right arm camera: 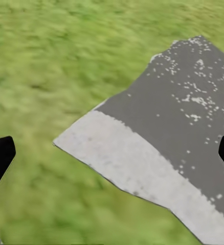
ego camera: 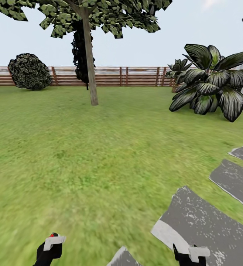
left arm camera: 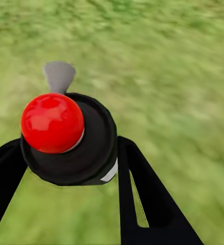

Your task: In the garden, pick up the pesticide atomizer on the floor and spray pesticide onto both trees until each tree trunk is fully covered.

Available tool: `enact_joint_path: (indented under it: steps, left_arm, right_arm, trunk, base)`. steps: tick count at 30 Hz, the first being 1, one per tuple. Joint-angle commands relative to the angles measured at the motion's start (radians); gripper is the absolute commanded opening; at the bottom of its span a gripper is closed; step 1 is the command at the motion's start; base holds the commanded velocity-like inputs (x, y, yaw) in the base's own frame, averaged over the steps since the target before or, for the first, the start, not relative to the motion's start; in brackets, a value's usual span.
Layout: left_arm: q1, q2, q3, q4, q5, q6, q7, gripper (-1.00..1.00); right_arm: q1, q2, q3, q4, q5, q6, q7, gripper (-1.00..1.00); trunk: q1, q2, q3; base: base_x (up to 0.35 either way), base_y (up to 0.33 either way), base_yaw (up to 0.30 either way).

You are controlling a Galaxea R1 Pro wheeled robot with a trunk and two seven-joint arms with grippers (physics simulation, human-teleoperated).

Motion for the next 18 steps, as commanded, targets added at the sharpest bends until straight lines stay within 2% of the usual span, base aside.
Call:
enact_joint_path:
  steps: [1, 18]
  left_arm:
    - [-0.001, 0.000, 0.004, 0.001, 0.004, -0.003, -0.005, -1.00]
    - [-0.001, 0.000, 0.004, 0.001, 0.004, -0.003, -0.005, -1.00]
  right_arm:
    - [0.000, 0.000, -0.001, 0.001, 0.001, -0.003, 0.000, 1.00]
    - [0.000, 0.000, -0.001, 0.001, 0.001, -0.004, 0.000, 1.00]
  trunk:
    - [0.000, 0.000, -0.001]
    - [0.000, 0.000, -0.001]
  base:
    - [0.337, 0.000, 0.000]
    - [0.337, 0.000, 0.000]
